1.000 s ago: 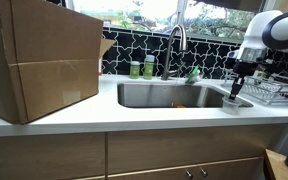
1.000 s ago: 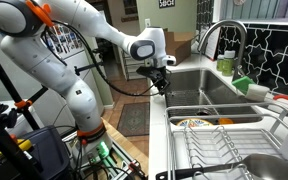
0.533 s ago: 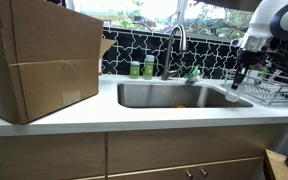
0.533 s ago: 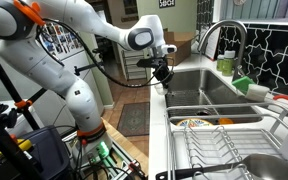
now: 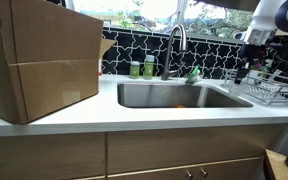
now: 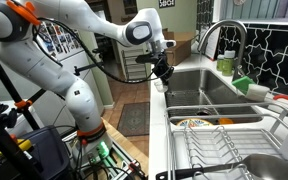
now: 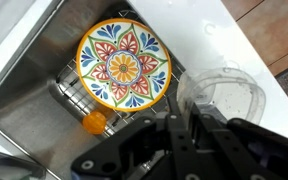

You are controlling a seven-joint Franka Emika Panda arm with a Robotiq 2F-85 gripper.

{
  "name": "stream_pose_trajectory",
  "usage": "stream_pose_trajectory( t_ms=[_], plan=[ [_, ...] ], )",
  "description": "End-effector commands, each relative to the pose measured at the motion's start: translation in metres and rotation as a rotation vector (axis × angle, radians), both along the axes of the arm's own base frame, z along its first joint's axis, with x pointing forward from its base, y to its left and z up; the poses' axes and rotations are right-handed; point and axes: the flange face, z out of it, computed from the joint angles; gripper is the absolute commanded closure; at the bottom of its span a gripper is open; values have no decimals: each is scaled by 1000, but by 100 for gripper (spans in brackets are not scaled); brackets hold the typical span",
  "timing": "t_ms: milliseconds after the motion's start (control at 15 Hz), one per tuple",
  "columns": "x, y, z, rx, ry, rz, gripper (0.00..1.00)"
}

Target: Pick up the small clear lunch box and fetch some water, pour the water from the small clear lunch box onto the plate in the sink and place the small clear lunch box back on the kitchen counter

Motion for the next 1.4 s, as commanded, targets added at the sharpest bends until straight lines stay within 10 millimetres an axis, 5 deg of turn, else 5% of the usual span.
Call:
stream_pose_trajectory(
  t_ms=[0, 333, 733, 1333],
  plan=[
    [20, -16, -2, -36, -43, -139, 97],
    [84, -47, -19, -68, -205, -374, 97],
    [153, -54, -50, -113, -261, -579, 97],
    [199, -40, -60, -102, -351, -650, 97]
  ],
)
